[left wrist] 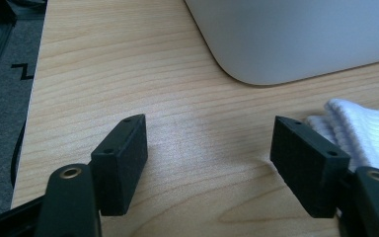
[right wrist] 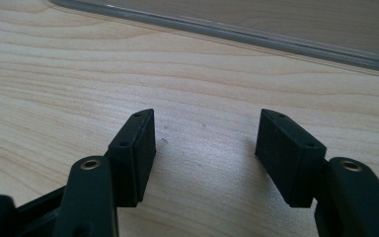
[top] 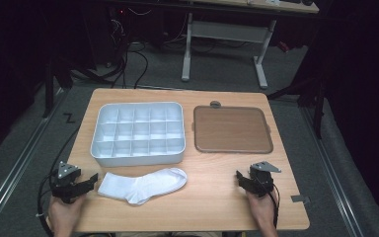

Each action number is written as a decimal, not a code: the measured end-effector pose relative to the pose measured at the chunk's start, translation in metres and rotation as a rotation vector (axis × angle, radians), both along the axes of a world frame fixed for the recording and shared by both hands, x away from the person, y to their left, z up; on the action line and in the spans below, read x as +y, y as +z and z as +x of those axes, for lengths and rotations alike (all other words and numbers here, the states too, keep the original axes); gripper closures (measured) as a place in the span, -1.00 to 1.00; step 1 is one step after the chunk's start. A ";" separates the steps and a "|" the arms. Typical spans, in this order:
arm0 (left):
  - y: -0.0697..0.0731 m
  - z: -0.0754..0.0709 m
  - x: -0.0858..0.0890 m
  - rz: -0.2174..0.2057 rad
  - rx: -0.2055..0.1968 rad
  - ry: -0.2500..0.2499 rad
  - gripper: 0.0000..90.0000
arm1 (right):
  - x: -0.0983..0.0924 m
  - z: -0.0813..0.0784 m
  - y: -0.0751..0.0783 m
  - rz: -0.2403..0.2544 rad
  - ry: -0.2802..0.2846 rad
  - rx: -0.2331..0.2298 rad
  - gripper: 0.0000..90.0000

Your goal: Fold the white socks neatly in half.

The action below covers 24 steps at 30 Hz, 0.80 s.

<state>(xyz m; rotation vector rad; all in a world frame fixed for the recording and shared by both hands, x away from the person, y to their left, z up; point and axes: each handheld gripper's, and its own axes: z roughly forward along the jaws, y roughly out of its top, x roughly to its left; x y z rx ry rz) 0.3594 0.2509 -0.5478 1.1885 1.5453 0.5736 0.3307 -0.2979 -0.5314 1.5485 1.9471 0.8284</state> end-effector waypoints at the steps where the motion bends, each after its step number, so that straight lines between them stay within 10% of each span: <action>1: 0.000 0.000 0.000 0.000 0.000 0.000 -0.31 | 0.000 0.000 0.000 0.000 0.000 0.000 -0.10; 16: 0.001 -0.002 -0.001 -0.016 -0.001 -0.013 -0.33 | 0.004 0.001 0.004 -0.014 0.027 0.017 0.08; 24: 0.007 -0.009 0.003 -0.119 -0.013 -0.038 -0.29 | 0.020 0.000 0.017 0.023 0.084 -0.013 0.14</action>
